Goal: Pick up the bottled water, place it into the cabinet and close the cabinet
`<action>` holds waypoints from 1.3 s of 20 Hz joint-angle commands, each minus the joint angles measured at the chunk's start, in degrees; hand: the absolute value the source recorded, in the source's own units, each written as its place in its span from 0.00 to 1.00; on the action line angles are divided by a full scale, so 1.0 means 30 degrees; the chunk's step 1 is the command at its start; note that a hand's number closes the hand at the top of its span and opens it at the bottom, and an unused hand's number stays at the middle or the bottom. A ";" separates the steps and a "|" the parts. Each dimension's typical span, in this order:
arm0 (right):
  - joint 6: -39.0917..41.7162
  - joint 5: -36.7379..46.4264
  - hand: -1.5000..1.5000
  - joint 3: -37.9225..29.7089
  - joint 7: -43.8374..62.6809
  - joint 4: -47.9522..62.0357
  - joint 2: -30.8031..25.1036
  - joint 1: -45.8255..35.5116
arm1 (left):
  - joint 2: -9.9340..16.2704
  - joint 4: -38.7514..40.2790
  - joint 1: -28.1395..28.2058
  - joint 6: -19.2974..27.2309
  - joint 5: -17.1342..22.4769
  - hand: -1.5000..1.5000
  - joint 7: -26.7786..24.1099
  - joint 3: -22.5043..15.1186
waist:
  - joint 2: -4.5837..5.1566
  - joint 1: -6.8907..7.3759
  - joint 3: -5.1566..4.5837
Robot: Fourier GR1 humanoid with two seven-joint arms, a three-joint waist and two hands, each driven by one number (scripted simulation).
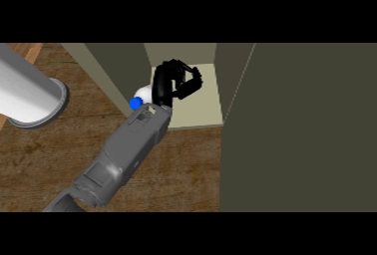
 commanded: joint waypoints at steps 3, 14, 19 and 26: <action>0.0488 -0.1387 0.00 -0.0410 0.0499 -0.1491 -0.0337 0.0529 | 0.0223 0.3541 -0.1799 0.2222 -0.1237 0.00 0.0437 -0.0186 | 0.0080 -0.0011 -0.0013; 0.1417 -0.2064 0.00 -0.1242 -0.0338 -0.0477 -0.0415 0.0324 | 0.0753 0.1875 -0.2024 0.0459 0.0774 0.00 -0.4436 0.2831 | 0.0120 0.0084 -0.0056; 0.1228 -0.1376 0.00 -0.0376 0.0145 -0.1498 -0.0062 0.0768 | 0.0289 0.0397 -0.1561 -0.3978 0.1891 1.00 -0.6435 0.3916 | -0.0066 0.0333 -0.0069; 0.1017 -0.0562 0.00 0.0340 0.1021 -0.2243 0.0125 0.0752 | 0.0009 -0.0386 -0.0740 -0.5008 0.3044 1.00 -0.6309 0.2847 | -0.0351 0.0552 -0.0028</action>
